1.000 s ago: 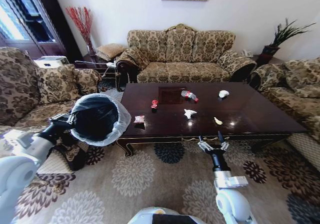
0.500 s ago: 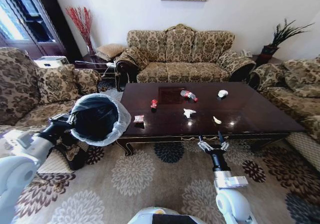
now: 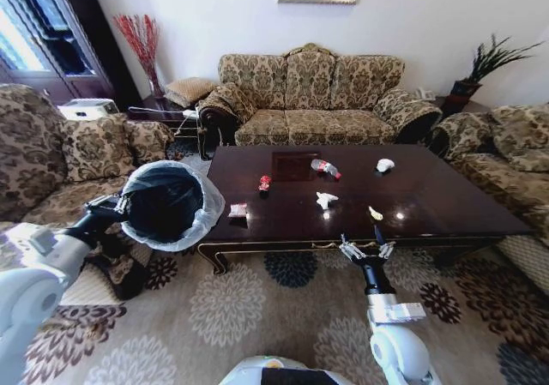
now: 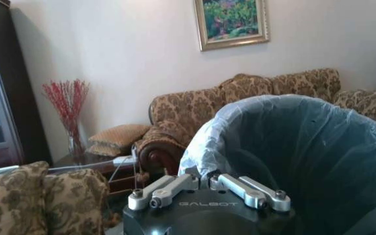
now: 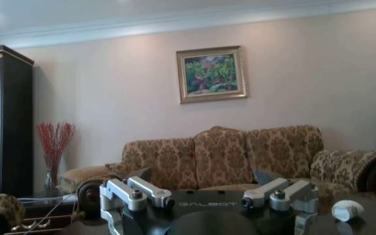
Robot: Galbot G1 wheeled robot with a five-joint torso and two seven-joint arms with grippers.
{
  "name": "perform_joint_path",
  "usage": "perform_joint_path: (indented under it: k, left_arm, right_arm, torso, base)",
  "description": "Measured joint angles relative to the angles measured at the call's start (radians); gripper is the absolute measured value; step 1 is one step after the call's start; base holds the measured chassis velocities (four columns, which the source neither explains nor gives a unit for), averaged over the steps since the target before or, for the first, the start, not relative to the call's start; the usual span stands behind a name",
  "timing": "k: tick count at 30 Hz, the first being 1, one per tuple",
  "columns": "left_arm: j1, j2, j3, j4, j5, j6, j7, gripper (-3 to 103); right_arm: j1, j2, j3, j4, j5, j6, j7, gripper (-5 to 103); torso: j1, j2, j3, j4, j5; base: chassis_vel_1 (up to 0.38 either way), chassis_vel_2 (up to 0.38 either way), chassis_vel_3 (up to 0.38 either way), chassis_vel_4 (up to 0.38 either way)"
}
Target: Move to the front of the table and place the trash on the table into the trash bin.
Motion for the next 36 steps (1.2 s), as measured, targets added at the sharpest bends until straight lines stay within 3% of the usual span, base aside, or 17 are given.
perform_joint_path:
  k: [11,15,21,36]
  left_arm:
    - [0.0,0.0,0.0,0.0,0.0,0.0,0.0,3]
    - [0.0,0.0,0.0,0.0,0.0,0.0,0.0,3]
    - [0.0,0.0,0.0,0.0,0.0,0.0,0.0,3]
    - [0.0,0.0,0.0,0.0,0.0,0.0,0.0,3]
  right_arm:
    - [0.001,0.0,0.0,0.0,0.0,0.0,0.0,100]
    - [0.0,0.0,0.0,0.0,0.0,0.0,0.0,100]
    - [0.0,0.0,0.0,0.0,0.0,0.0,0.0,100]
    - [0.0,0.0,0.0,0.0,0.0,0.0,0.0,100]
  torso:
    - [0.001,-0.001,0.0,0.0001,0.0003]
    - [-0.002,0.0,-0.001,0.0014,0.0]
    - [0.0,0.0,0.0,0.0002,-0.0001]
    - [0.0,0.0,0.0,0.0005,0.0]
  base:
    - [-0.113,0.123,0.103,-0.096]
    - [0.06,-0.026,-0.039,0.019]
    - [0.061,0.017,-0.04,-0.021]
    - [0.005,0.014,-0.006,-0.019]
